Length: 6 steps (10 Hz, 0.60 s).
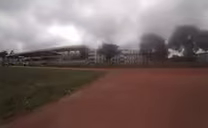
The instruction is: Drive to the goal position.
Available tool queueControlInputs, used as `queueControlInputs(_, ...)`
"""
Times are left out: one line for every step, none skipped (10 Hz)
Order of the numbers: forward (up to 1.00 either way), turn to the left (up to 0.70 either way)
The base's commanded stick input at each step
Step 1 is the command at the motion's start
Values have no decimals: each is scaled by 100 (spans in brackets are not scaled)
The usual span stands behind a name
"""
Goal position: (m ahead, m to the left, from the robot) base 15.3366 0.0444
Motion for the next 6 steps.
queueControlInputs(70,0)
queueControlInputs(70,0)
queueControlInputs(70,0)
queueControlInputs(70,0)
queueControlInputs(70,0)
queueControlInputs(70,-13)
